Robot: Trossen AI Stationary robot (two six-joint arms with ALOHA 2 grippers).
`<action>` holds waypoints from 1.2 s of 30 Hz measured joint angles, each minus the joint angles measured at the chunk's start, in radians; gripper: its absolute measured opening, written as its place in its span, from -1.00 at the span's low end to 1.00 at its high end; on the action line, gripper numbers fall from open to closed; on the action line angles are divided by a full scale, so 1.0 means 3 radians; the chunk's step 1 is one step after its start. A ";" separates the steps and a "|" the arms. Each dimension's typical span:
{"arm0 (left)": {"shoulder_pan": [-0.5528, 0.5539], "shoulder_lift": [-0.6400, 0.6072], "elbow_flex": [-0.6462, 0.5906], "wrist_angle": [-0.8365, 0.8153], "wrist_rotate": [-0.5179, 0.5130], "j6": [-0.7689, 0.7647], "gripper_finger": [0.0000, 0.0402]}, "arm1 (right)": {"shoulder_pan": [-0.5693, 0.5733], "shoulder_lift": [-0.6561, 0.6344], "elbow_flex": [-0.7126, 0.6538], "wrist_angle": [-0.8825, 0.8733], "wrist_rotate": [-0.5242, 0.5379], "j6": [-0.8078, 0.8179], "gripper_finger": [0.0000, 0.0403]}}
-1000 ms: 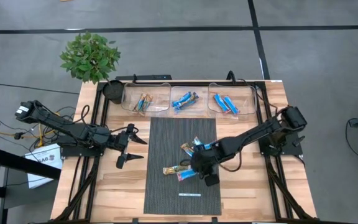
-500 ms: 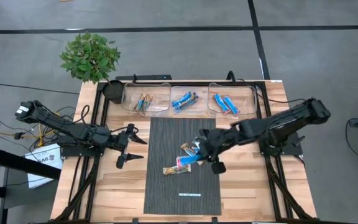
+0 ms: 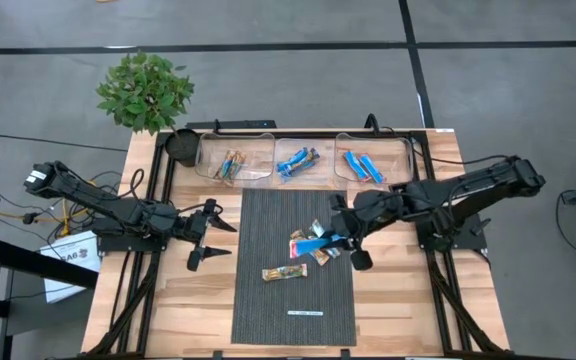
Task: Pick and place Granola Bars by type
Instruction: Put the red granola bar into the right transparent bin
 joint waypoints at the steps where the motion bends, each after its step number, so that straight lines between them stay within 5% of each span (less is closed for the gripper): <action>1: 0.0000 -0.0001 0.0000 0.0000 -0.0002 -0.0001 0.42 | -0.0011 0.0009 0.0000 0.0007 0.0000 -0.0001 -0.66; 13: 0.0000 -0.0001 0.0000 0.0000 -0.0004 -0.0003 0.42 | -0.0475 0.0028 0.0000 -0.0006 0.0002 -0.0084 -0.66; 36: 0.0000 0.0000 0.0000 -0.0072 -0.0005 -0.0060 0.42 | -0.2299 0.0028 0.0000 -0.0045 0.0263 -0.0084 -0.67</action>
